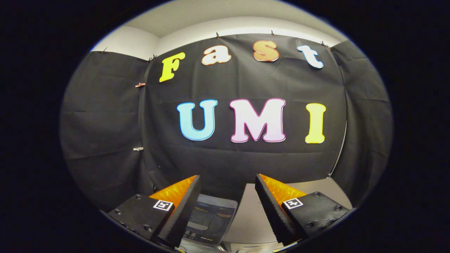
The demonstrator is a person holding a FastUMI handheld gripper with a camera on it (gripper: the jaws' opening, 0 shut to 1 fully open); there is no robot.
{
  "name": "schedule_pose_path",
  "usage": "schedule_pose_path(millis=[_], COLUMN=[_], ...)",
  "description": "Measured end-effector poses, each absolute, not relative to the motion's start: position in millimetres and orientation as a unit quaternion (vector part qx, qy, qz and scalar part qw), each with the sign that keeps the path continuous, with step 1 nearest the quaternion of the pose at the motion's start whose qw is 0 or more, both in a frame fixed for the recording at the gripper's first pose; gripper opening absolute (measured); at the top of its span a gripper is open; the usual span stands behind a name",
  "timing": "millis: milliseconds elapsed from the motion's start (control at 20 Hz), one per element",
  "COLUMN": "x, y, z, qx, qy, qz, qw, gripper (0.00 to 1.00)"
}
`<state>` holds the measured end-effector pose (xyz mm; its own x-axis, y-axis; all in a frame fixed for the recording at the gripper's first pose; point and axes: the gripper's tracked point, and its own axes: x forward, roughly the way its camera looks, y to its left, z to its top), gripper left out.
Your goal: Put the clothes into the washing machine and then close the washing machine lid.
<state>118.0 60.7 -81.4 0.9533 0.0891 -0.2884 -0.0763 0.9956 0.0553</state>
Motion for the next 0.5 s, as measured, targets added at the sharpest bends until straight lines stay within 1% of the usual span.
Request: schedule_pose_path(millis=[250, 500], x=[82.8, 44.6], y=[10.0, -24.1], z=[-44.7, -22.3], qx=[0.011, -0.002], qy=[0.114, 0.09], qz=[0.016, 0.005], qw=[0.993, 0.996], gripper=[0.98, 0.97])
